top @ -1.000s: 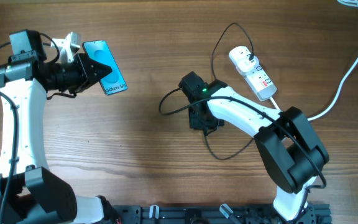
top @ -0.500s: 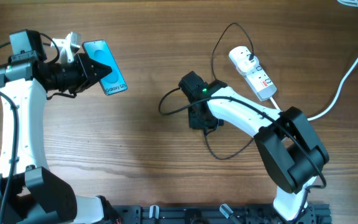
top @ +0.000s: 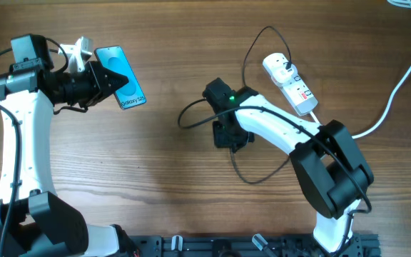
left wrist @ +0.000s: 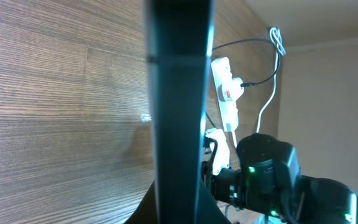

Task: Plug charger to phone and switch on socket
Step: 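Grasp the black USB-C plug with the right gripper and lift it toward the phone, then push the USB-C plug into the phone's bottom port with the right gripper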

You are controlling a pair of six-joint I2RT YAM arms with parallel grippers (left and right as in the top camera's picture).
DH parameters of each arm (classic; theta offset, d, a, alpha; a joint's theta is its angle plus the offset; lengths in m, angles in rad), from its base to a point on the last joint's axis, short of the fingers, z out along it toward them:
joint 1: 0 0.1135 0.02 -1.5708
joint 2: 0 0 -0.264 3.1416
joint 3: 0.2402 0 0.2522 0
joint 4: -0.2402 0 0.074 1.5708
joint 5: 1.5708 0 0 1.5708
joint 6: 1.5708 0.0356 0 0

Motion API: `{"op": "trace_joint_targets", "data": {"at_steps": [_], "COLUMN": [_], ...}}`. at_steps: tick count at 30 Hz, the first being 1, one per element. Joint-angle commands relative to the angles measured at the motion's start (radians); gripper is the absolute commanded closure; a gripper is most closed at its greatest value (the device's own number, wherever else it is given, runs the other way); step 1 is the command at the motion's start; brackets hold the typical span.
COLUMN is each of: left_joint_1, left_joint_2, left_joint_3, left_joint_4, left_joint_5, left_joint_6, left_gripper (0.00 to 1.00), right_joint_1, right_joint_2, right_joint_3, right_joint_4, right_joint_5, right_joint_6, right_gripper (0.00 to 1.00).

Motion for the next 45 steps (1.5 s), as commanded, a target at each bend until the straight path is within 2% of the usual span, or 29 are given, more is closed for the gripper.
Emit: {"op": "trace_joint_targets", "data": {"at_steps": [1,3,6,9,13,17,21,25,28,30,36,42,45], "left_joint_1": [0.001,0.001,-0.012,-0.05,-0.131,-0.196,-0.224,-0.224,-0.224,-0.224,-0.225,-0.274,-0.296], "left_joint_2": [-0.005,-0.005,-0.005,-0.005,-0.005,-0.005,-0.005,-0.005,-0.005,-0.005,-0.005,-0.005,-0.005], "left_joint_3": [0.006,0.006,0.006,0.006,0.006,0.006,0.006,0.006,0.006,0.006,0.006,0.006,0.006], "left_joint_4": [0.003,0.006,0.006,0.008,0.057,0.126,0.211,0.286,0.293,0.294,0.293,0.323,0.341], "left_joint_5": [0.025,0.103,0.338,0.452,0.475,0.525,0.521,0.512,0.398,0.372,0.371,0.372,0.375], "left_joint_6": [0.027,0.086,0.234,0.304,0.319,0.317,0.203,0.016,-0.196,-0.279,-0.281,-0.261,-0.203], "left_gripper": [0.96,0.96,0.96,0.96,0.96,0.96,0.96,0.96,0.96,0.96,0.96,0.96,0.96], "right_joint_1": [-0.003,-0.003,-0.002,-0.002,-0.002,0.006,0.046,0.121,0.19,0.217,0.223,0.223,0.223], "right_joint_2": [-0.059,-0.134,-0.275,-0.375,-0.482,-0.518,-0.525,-0.537,-0.539,-0.539,-0.539,-0.539,-0.539], "right_joint_3": [0.071,0.084,0.086,0.086,0.085,0.086,0.086,0.089,0.089,0.089,0.089,0.089,0.089], "right_joint_4": [-0.029,-0.035,-0.033,-0.041,-0.053,-0.035,0.003,0.058,0.106,0.127,0.198,0.216,0.213], "right_joint_5": [-0.113,-0.209,-0.411,-0.455,-0.478,-0.481,-0.467,-0.263,-0.053,0.065,0.073,-0.006,-0.005], "right_joint_6": [-0.091,-0.165,-0.306,-0.322,-0.322,-0.333,-0.311,-0.185,-0.122,-0.095,-0.097,-0.097,-0.097], "right_gripper": [0.96,0.96,0.95,0.95,0.95,0.96,0.95,0.95,0.95,0.95,0.96,0.95,0.95]}}
